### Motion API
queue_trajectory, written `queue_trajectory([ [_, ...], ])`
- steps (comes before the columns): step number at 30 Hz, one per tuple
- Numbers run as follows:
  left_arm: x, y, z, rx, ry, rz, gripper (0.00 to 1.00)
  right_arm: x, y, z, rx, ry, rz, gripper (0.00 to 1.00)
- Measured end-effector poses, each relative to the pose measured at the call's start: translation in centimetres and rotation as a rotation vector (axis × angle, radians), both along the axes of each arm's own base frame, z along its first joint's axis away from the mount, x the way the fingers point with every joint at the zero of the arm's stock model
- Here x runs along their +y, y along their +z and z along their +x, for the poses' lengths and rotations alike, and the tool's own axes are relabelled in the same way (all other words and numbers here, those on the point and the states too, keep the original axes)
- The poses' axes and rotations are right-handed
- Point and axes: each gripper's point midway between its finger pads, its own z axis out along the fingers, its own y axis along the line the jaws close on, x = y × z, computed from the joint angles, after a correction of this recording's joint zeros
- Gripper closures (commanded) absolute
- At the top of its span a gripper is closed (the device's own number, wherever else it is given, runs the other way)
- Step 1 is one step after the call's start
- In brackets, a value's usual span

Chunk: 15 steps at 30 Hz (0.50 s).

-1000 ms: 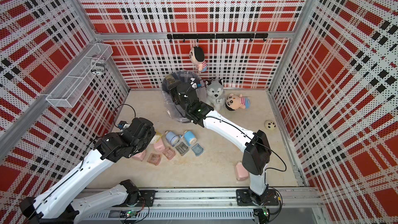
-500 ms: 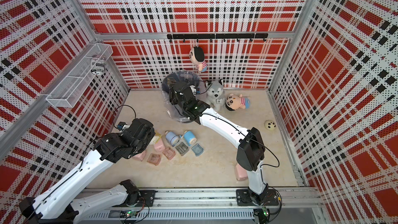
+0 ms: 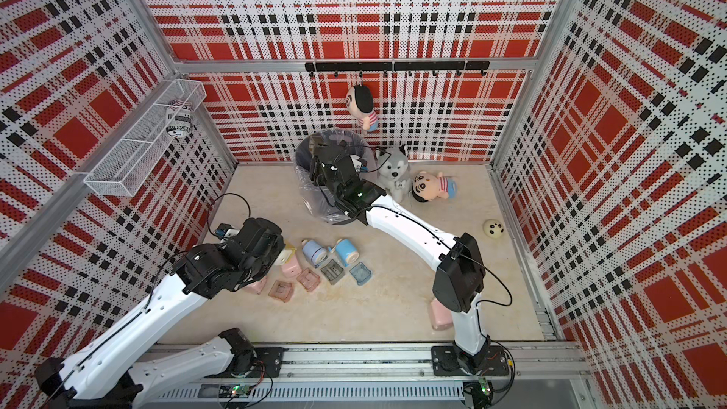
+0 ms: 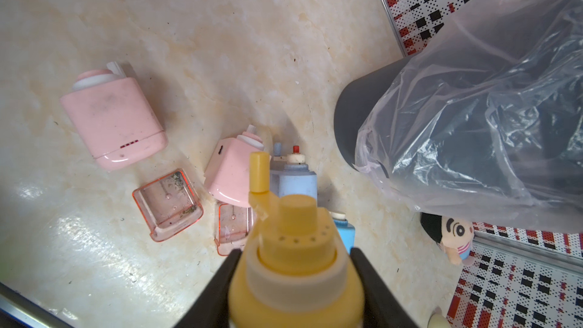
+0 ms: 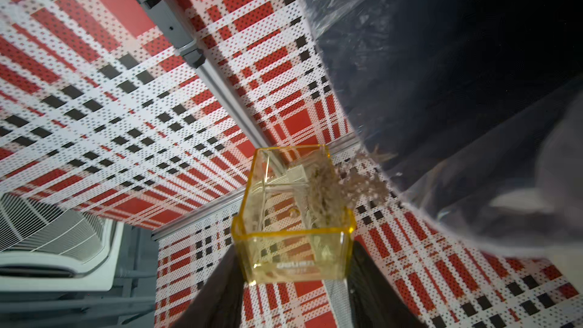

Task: Take out the pencil sharpener tray and clean the shavings
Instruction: Pour the shavings into the trash bin.

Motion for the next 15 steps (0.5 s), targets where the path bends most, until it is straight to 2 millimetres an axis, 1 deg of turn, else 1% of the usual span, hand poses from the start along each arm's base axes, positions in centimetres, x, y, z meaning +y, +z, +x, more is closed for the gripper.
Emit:
queue_trajectory([
  [2,-0.1,-0.1,0.0,0.002,-0.003,0.002,0.65,-0.3,-2.1,0.2,0.031,-0.004,-0.03,0.54],
  [3,-0.2,-0.1,0.0,0.004,-0.005,0.003,0.65,-0.4,-2.2,0.4,0.028,-0.008,-0.024,0.54],
  [12,-0.7,-0.4,-0.1,0.008,-0.012,0.005,0.65,-0.8,-1.8,0.9,0.019,-0.011,-0.009,0.54],
  [13,-0.7,-0.3,0.0,0.006,-0.01,0.006,0.65,-0.8,-1.7,0.8,0.018,-0.01,-0.007,0.54],
  [15,-0.6,-0.2,-0.1,0.0,-0.005,0.004,0.65,-0.7,-0.8,0.8,0.011,-0.006,-0.001,0.54],
])
